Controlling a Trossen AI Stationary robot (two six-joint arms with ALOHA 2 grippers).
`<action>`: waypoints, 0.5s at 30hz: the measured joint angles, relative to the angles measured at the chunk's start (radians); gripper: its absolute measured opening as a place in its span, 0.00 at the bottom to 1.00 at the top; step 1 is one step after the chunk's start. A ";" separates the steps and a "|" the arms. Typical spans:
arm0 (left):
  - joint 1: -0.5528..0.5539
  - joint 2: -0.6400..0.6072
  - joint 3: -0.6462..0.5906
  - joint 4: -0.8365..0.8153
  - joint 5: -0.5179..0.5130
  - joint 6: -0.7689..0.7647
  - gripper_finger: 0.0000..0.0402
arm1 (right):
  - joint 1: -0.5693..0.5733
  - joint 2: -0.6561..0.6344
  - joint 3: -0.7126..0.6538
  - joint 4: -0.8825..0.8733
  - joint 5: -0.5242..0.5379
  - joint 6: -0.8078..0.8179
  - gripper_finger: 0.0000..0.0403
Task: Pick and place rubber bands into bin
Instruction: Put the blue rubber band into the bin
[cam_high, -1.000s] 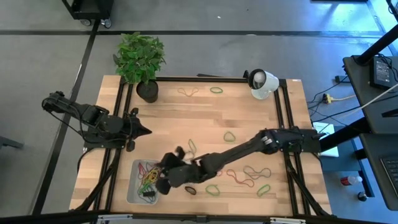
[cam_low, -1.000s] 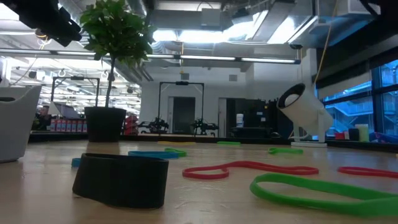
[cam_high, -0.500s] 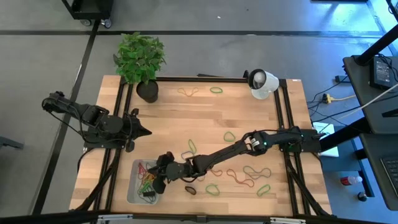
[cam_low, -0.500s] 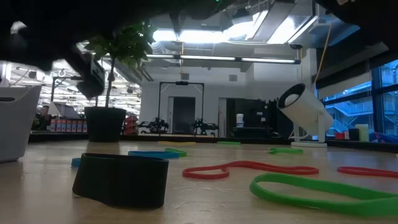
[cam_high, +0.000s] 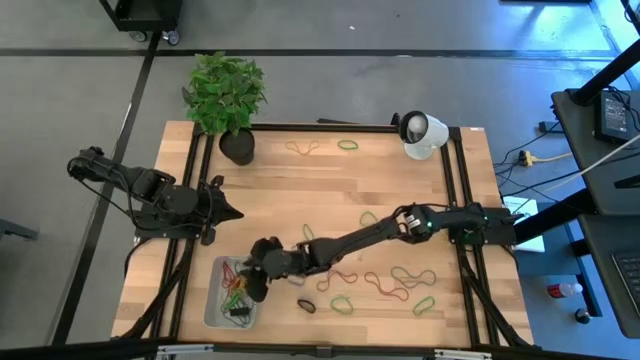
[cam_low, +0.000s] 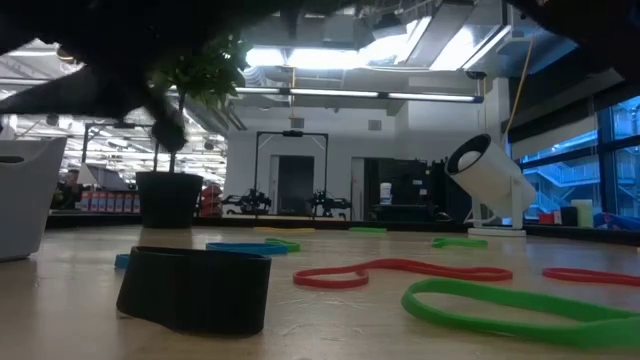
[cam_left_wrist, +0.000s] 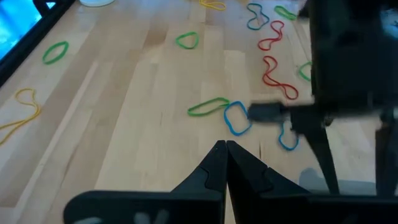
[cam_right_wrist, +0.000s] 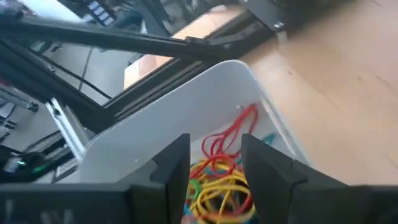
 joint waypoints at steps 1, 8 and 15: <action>0.000 0.000 0.000 0.000 0.000 -0.003 0.00 | -0.005 -0.025 0.000 -0.052 -0.010 0.025 0.35; 0.000 0.000 0.000 -0.001 0.000 -0.009 0.00 | 0.024 -0.179 0.002 -0.362 -0.002 -0.041 0.15; 0.000 0.000 0.000 -0.003 0.007 -0.017 0.00 | 0.146 -0.208 -0.016 -0.597 0.126 0.051 0.01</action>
